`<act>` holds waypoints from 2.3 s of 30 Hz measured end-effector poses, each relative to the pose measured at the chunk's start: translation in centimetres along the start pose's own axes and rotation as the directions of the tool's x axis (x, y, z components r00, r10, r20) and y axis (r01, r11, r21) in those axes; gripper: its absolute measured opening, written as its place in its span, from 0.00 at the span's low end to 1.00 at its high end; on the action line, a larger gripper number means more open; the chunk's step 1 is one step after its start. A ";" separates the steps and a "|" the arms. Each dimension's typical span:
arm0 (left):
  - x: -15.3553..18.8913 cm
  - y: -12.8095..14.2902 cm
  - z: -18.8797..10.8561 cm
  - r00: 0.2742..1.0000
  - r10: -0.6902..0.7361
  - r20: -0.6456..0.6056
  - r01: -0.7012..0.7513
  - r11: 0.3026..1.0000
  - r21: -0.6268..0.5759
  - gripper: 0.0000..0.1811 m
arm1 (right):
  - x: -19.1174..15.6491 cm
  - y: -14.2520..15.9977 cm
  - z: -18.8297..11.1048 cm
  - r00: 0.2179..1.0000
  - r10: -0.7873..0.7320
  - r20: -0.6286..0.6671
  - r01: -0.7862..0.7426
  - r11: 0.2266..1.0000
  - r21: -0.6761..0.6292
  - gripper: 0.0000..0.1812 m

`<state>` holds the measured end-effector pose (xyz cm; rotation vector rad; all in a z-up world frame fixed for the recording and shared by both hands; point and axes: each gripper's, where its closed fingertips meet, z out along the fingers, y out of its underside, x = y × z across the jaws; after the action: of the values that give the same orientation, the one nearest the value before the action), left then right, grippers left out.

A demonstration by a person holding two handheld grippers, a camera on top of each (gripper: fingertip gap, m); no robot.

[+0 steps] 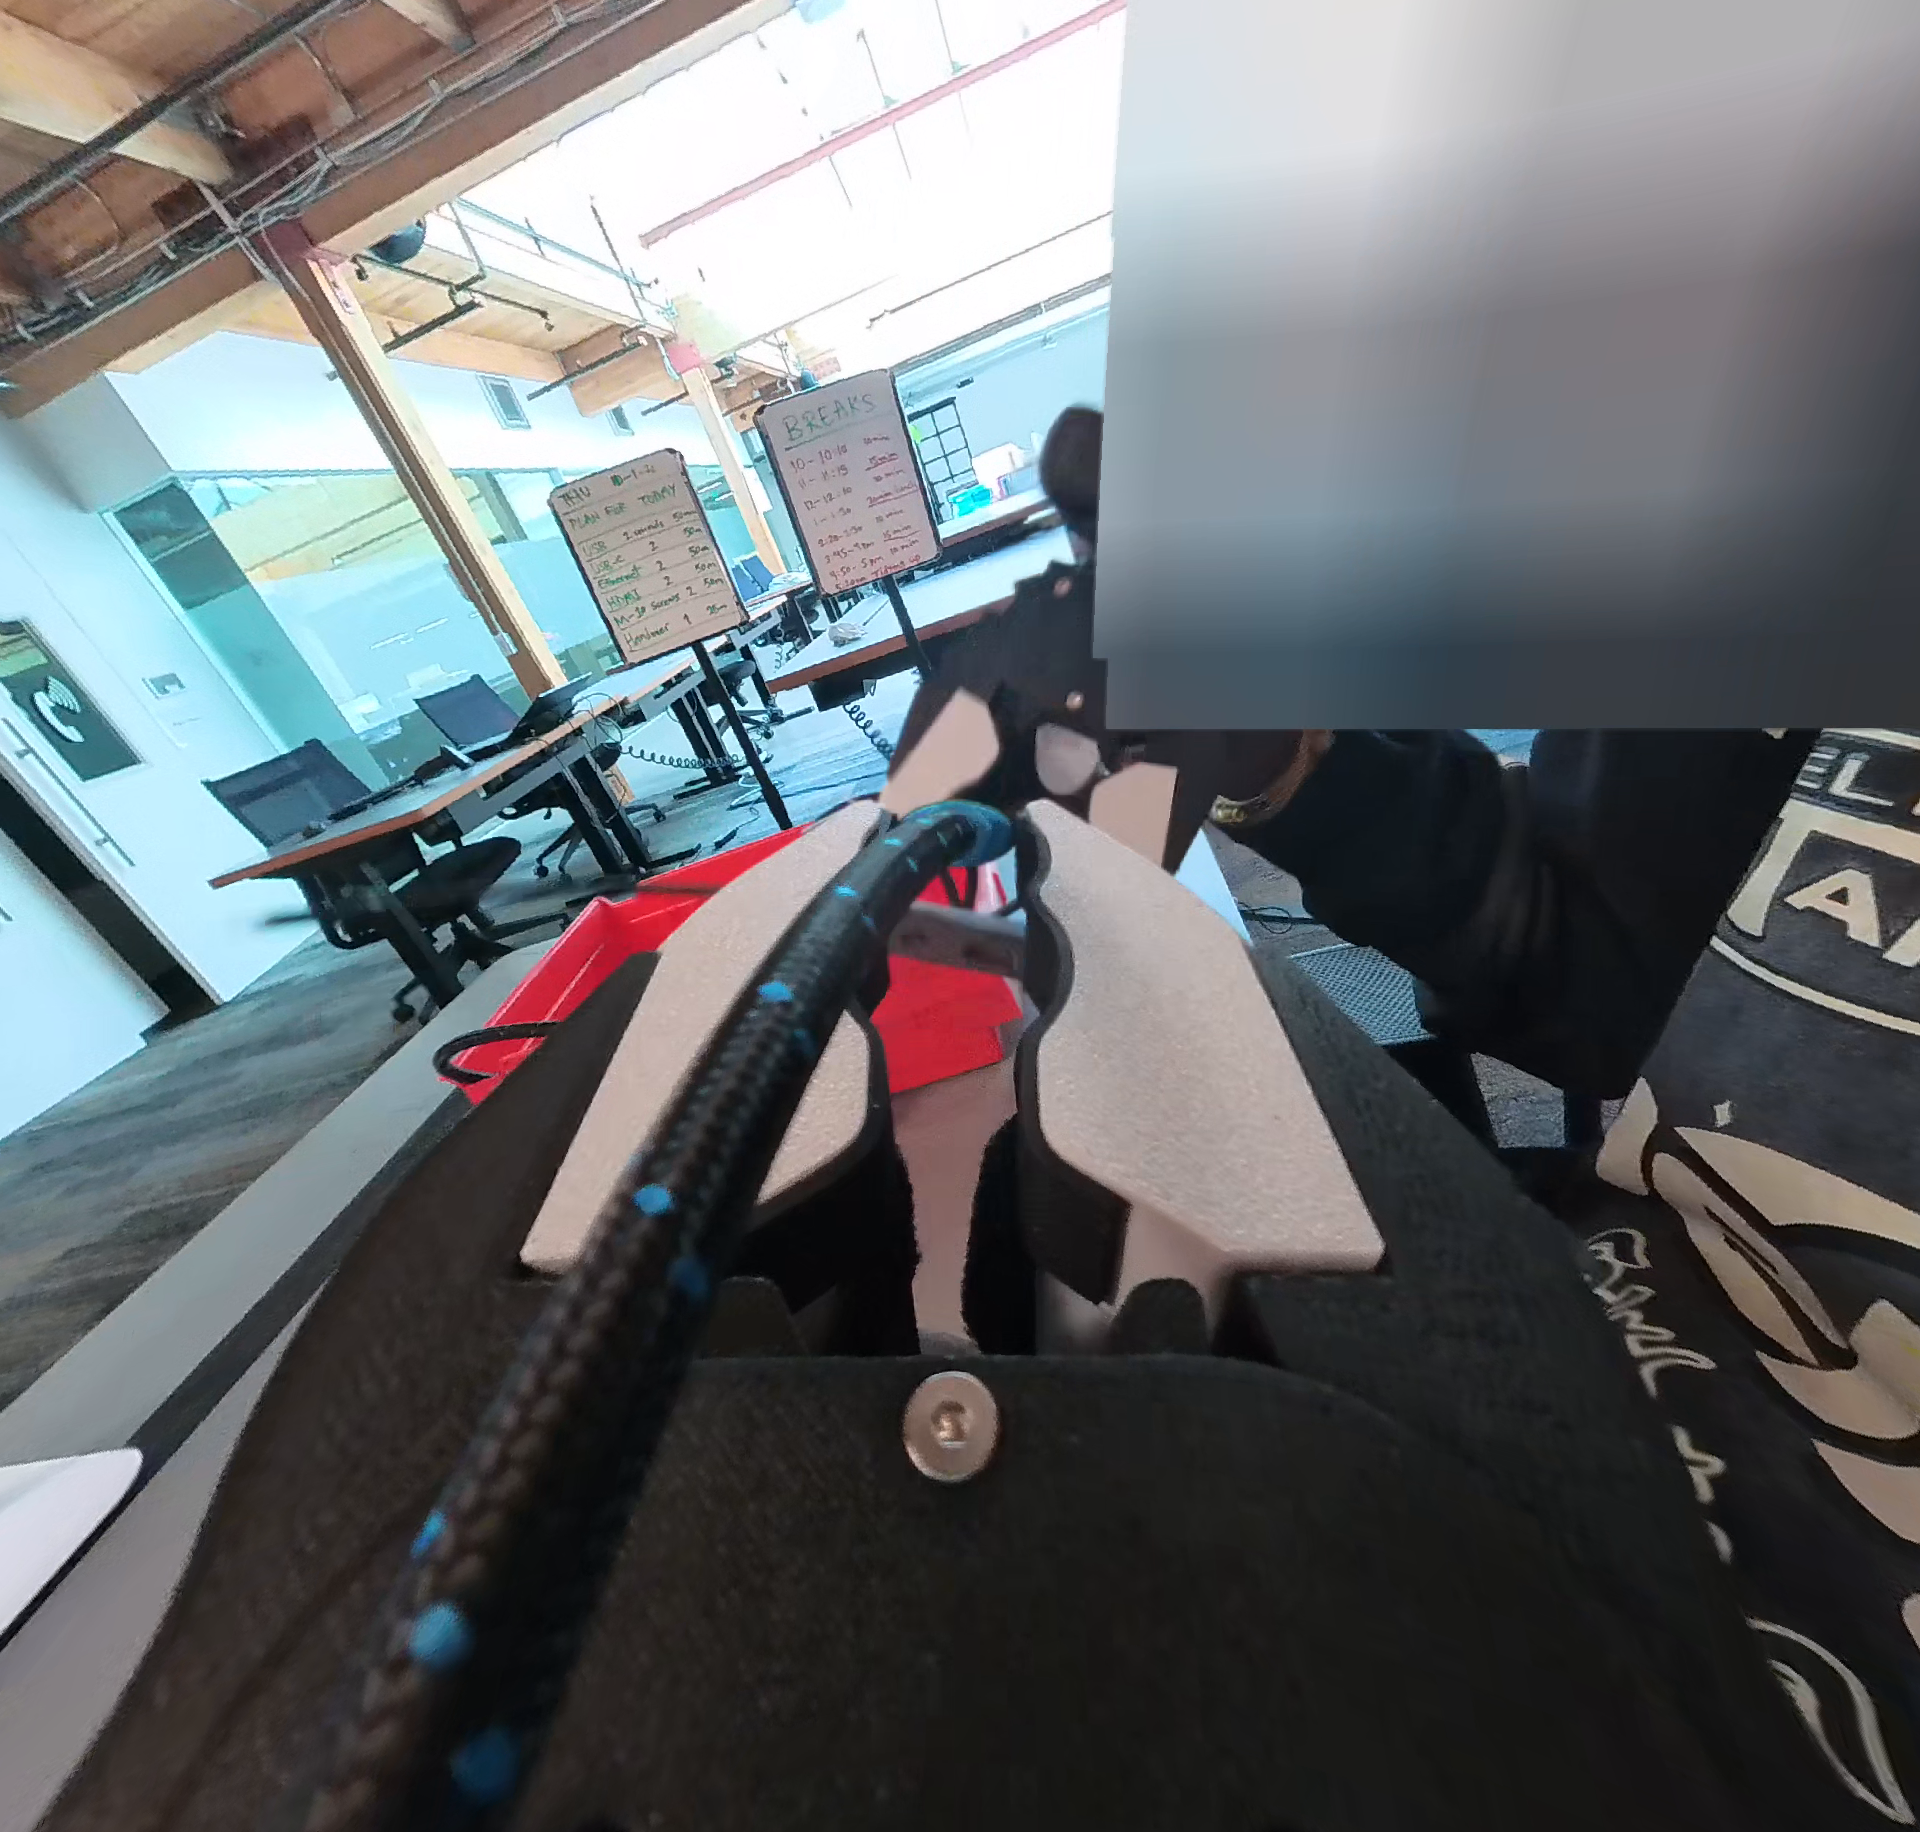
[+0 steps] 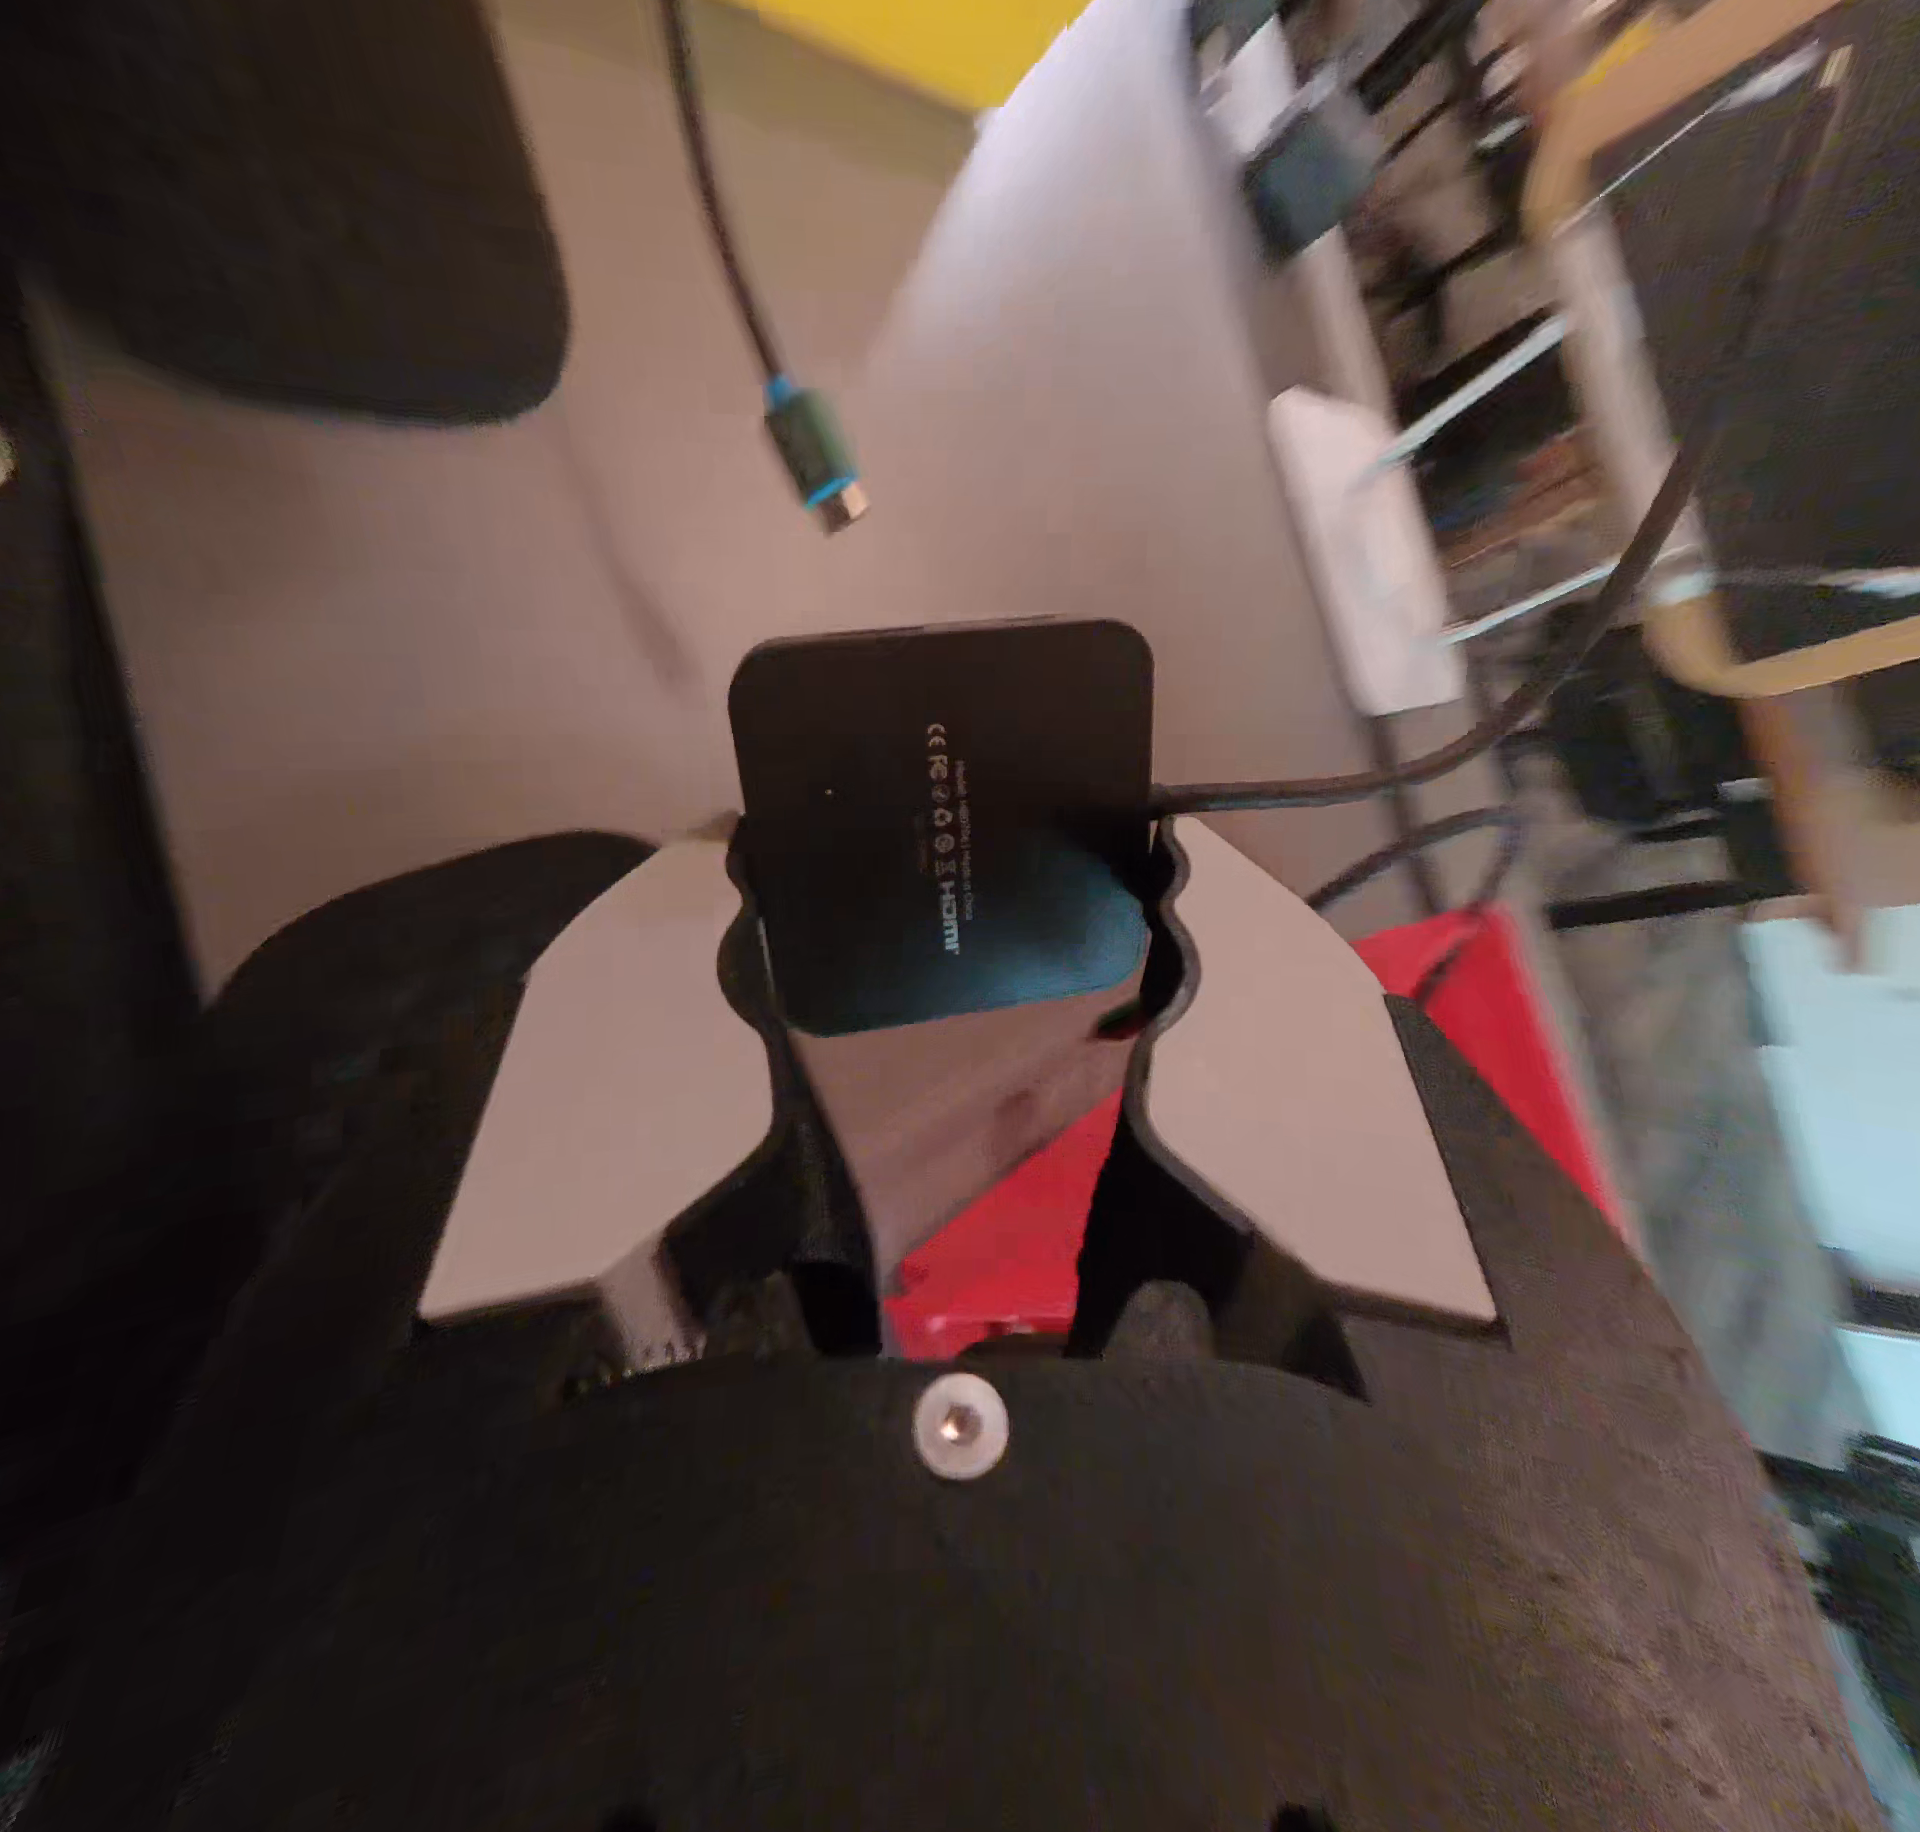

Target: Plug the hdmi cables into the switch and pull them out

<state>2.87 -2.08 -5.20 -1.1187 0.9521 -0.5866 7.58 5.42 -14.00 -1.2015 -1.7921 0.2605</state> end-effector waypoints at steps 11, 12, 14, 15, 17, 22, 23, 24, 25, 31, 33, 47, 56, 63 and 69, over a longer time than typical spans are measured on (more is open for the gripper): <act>3.0 1.3 1.0 0.961 0.256 -0.103 -0.265 0.961 -0.081 0.11 | -0.9 -4.9 -2.3 0.978 -0.150 -0.147 0.166 0.981 0.105 0.40; 3.2 1.5 1.0 0.953 0.280 -0.119 -0.291 0.952 -0.090 0.11 | -0.9 -4.9 -2.2 0.977 -0.155 -0.149 0.171 0.980 0.101 0.40; 3.6 1.8 1.1 0.941 0.307 -0.139 -0.322 0.942 -0.099 0.11 | -1.1 -4.9 -2.0 0.978 -0.156 -0.137 0.170 0.980 0.100 0.40; 3.6 1.9 1.1 0.939 0.314 -0.141 -0.329 0.939 -0.101 0.11 | -1.2 -4.9 -1.9 0.978 -0.158 -0.133 0.172 0.980 0.098 0.40; 3.5 2.1 1.2 0.936 0.324 -0.137 -0.339 0.935 -0.102 0.11 | -1.3 -4.7 -1.7 0.976 -0.174 -0.131 0.185 0.979 0.080 0.40; 3.8 2.3 1.2 0.931 0.328 -0.159 -0.344 0.936 -0.080 0.12 | -1.8 -5.1 -1.5 0.973 -0.200 -0.112 0.212 0.972 0.098 0.40; 3.9 2.2 1.2 0.928 0.336 -0.161 -0.351 0.933 -0.076 0.12 | -1.8 -5.2 -1.6 0.972 -0.206 -0.116 0.218 0.970 0.104 0.40; 3.9 2.1 1.1 0.925 0.345 -0.158 -0.360 0.930 -0.074 0.12 | -1.8 -5.3 -1.6 0.971 -0.206 -0.120 0.220 0.969 0.112 0.40; 3.9 1.9 1.1 0.923 0.352 -0.152 -0.366 0.928 -0.070 0.12 | -1.8 -5.5 -1.8 0.972 -0.201 -0.122 0.216 0.969 0.123 0.40; 4.6 1.5 1.0 0.936 0.292 -0.195 -0.314 0.945 -0.093 0.12 | -2.5 -6.3 -1.9 0.973 -0.208 -0.097 0.221 0.961 0.164 0.40; 4.4 1.7 1.1 0.936 0.301 -0.183 -0.321 0.943 -0.091 0.12 | -2.3 -6.3 -1.6 0.977 -0.190 -0.098 0.204 0.965 0.165 0.40; 3.3 3.3 0.5 0.974 0.060 -0.218 -0.100 0.979 -0.178 0.26 | 4.6 -8.3 -4.7 0.956 0.053 -0.288 0.049 0.941 0.336 0.40; 8.4 0.1 -2.3 0.840 0.021 -0.543 -0.002 0.999 0.036 0.25 | 14.0 -1.4 -13.7 0.664 0.482 -0.571 -0.116 0.822 0.558 0.39; -1.4 -1.8 -2.1 0.994 0.085 0.066 -0.094 0.985 0.146 0.21 | 16.1 6.0 -13.5 0.530 0.552 -0.644 -0.360 0.834 0.418 0.40; -4.4 -1.6 -3.3 0.972 0.059 0.229 -0.090 0.988 0.127 0.21 | 14.4 13.5 -5.7 0.571 0.616 -0.543 -0.686 0.722 0.097 0.40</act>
<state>-2.05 -0.68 -2.68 -0.9984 0.7436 -0.4459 19.12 22.11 -10.86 -1.8008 -0.8080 0.1944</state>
